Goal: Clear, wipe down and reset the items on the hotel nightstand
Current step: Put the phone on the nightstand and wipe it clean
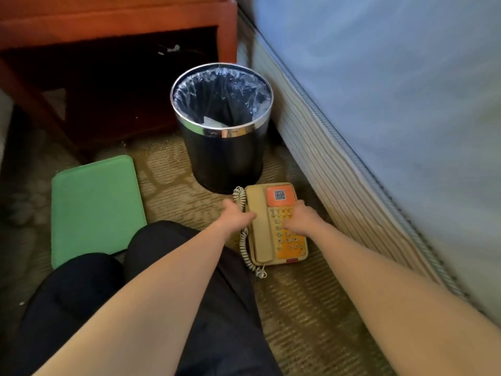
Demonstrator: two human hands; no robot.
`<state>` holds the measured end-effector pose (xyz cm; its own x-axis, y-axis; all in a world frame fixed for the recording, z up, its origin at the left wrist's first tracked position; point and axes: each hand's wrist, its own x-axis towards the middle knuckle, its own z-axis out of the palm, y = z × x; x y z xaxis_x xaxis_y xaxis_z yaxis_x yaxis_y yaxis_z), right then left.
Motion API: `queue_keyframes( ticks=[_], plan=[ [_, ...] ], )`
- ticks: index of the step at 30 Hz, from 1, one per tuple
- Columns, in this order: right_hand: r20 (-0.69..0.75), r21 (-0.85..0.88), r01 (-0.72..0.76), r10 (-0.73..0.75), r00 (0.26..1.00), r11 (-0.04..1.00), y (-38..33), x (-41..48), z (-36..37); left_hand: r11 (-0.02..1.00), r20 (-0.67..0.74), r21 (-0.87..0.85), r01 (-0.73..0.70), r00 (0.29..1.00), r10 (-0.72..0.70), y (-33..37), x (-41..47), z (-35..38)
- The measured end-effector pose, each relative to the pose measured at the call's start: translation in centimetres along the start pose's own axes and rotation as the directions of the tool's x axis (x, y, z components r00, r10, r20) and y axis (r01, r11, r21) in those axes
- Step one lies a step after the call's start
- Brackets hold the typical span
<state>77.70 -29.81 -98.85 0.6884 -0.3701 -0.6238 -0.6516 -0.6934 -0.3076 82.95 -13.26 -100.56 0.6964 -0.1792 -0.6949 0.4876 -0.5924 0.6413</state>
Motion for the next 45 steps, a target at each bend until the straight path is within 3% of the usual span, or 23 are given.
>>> queue_keyframes(
  ticks=[7,12,20,32,40,45],
  plan=[
    [0.092,0.141,-0.181,0.169,0.981,0.973,1.0,2.9,1.9,0.943,0.129,-0.238,0.233,0.97,-0.207,-1.7,2.6,1.7],
    [0.122,0.214,-0.25,0.228,0.966,0.944,0.6,3.9,2.1,0.889,0.166,-0.368,0.274,0.96,-0.227,-2.5,2.9,1.8],
    [0.237,0.477,-0.357,0.273,0.932,0.803,0.9,3.7,0.8,0.86,0.18,-0.441,0.258,0.964,-0.197,-2.7,1.8,1.4],
    [0.088,0.434,-0.213,0.194,0.977,0.875,-1.8,-1.5,-2.8,0.871,0.147,-0.475,0.125,0.987,-0.062,-1.1,-4.3,-2.2],
    [-0.059,0.433,-0.009,0.039,0.998,0.901,-5.2,-7.5,-4.5,0.868,0.016,-0.495,-0.028,0.999,0.041,-1.2,-10.5,-6.7],
    [-0.031,0.45,0.096,-0.091,0.995,0.888,-9.3,-11.0,-5.0,0.877,-0.096,-0.46,-0.137,0.99,0.104,-1.5,-13.6,-11.2]
  ],
)
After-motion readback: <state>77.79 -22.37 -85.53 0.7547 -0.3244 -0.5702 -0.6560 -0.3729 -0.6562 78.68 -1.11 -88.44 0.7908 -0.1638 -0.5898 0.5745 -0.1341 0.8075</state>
